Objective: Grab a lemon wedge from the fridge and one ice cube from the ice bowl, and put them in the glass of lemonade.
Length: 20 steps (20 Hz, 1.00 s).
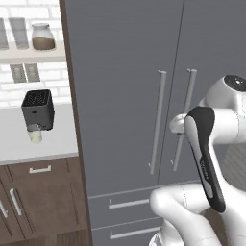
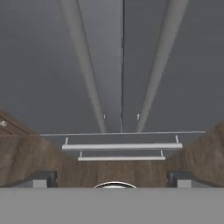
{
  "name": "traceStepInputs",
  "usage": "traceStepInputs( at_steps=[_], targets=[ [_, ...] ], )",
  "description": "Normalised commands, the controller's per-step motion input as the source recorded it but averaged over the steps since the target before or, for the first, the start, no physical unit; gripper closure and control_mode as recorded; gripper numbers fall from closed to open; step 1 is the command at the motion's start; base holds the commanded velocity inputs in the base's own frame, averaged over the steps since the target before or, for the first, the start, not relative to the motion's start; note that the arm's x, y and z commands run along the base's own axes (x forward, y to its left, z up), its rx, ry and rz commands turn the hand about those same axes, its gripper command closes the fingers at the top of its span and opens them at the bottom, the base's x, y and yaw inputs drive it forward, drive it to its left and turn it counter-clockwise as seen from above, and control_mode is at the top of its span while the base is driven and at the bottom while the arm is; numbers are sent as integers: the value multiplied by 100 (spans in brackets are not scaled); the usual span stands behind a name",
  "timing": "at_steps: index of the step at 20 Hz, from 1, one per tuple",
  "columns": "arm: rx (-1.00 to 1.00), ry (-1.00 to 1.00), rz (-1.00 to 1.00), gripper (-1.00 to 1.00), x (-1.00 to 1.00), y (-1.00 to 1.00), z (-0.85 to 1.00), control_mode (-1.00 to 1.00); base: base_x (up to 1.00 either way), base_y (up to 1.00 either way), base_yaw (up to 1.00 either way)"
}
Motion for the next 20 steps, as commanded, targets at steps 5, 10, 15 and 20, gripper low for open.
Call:
traceStepInputs(
  at_steps=[5,10,15,20],
  targets=[
    [2,0,-7,-100,-4,-16,0,-100,0,0,0],
    [3,-7,-5,-100,-27,-8,-4,-100,0,0,0],
    [3,-10,-7,-100,-40,-6,-2,-100,0,0,0],
    [0,0,0,-100,0,0,0,100,19,94,-13]
  ],
)
